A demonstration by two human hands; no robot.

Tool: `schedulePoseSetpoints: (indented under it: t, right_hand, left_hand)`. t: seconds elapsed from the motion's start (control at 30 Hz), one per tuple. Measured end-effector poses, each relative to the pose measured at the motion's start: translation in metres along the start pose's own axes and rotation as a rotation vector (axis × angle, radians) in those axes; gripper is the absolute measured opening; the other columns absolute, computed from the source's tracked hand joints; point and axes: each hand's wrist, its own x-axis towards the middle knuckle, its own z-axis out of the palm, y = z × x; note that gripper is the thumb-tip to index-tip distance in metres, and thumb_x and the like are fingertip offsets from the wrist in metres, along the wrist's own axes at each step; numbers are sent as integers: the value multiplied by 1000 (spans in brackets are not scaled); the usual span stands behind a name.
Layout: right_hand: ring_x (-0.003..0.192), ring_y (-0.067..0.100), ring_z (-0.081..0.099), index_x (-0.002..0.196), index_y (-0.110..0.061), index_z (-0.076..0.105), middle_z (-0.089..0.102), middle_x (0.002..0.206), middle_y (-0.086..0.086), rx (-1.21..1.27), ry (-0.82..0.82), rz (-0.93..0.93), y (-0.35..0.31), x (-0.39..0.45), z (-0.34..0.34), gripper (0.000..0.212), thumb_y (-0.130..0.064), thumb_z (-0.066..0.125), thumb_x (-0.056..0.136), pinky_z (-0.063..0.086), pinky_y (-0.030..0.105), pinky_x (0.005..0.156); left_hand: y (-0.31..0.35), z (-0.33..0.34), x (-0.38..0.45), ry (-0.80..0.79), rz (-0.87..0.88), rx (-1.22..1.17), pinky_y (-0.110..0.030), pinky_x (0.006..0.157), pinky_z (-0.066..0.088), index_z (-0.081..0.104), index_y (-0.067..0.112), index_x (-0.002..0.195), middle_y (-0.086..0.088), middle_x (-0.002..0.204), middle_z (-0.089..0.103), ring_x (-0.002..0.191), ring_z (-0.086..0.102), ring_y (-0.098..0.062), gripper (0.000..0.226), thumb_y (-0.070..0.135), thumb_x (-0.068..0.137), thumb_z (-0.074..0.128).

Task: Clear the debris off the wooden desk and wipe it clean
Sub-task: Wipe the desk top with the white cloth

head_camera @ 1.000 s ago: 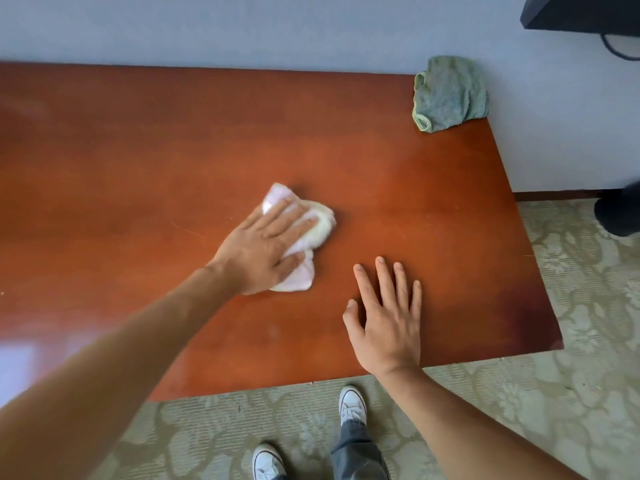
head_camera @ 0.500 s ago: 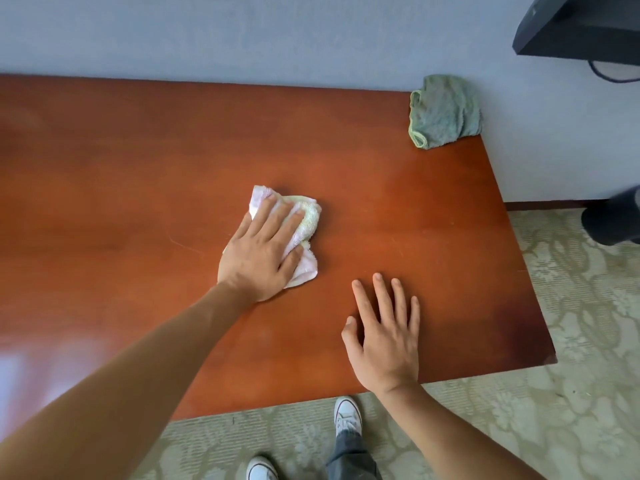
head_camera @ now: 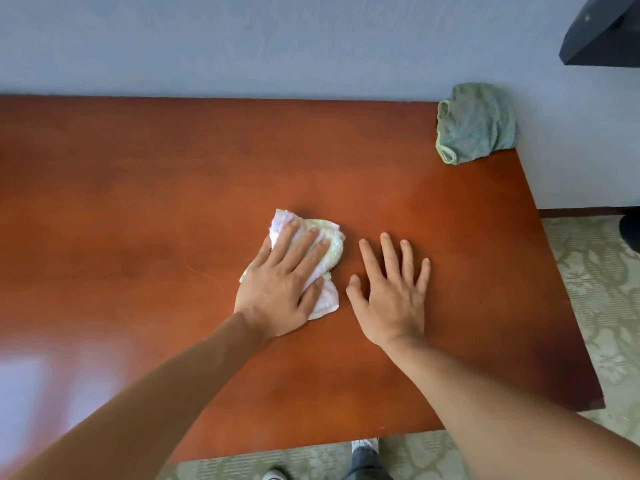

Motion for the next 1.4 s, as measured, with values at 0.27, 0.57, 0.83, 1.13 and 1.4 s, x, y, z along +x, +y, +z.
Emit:
schedulePoseSetpoints:
  t: [0.27,0.57,0.83,1.13,1.4]
  right_hand:
    - [160,33,12,161,-38,32,22,172,2,5,14,-2,-1,0,1,67,-59,29,97,11,66,124]
    - [160,32,12,161,-40,32,21,172,1,9,12,9,0,2,2,66,-58,32,97,10,65,125]
    - [159,32,13,161,-40,32,21,172,1,9,8,17,-1,1,1,67,-58,32,96,10,65,125]
    - [159,33,17,159,-39,37,26,171,2,26,28,17,-1,2,3,67,-56,36,94,12,65,124]
    - [158,34,17,159,-38,37,26,171,2,20,38,15,-1,2,4,67,-56,37,94,13,66,124]
  left_hand:
    - [40,5,25,51,-385,-88,-64,119,30,45,8,154,-10,163,40,158,16,-38,62,37,100,42]
    - [-7,-1,36,-14,-143,-92,-62,121,27,42,10,157,-7,165,36,160,11,-34,64,33,97,42]
    - [-26,-7,55,23,-370,-84,-64,117,31,42,10,155,-11,164,36,158,14,-37,64,33,96,39]
    - [-53,-13,68,13,-265,-70,-57,121,29,42,13,156,-7,163,36,159,14,-30,64,35,96,38]
    - [-47,-11,67,17,-288,-41,-55,119,28,46,17,152,-1,160,38,159,12,-29,58,32,96,41]
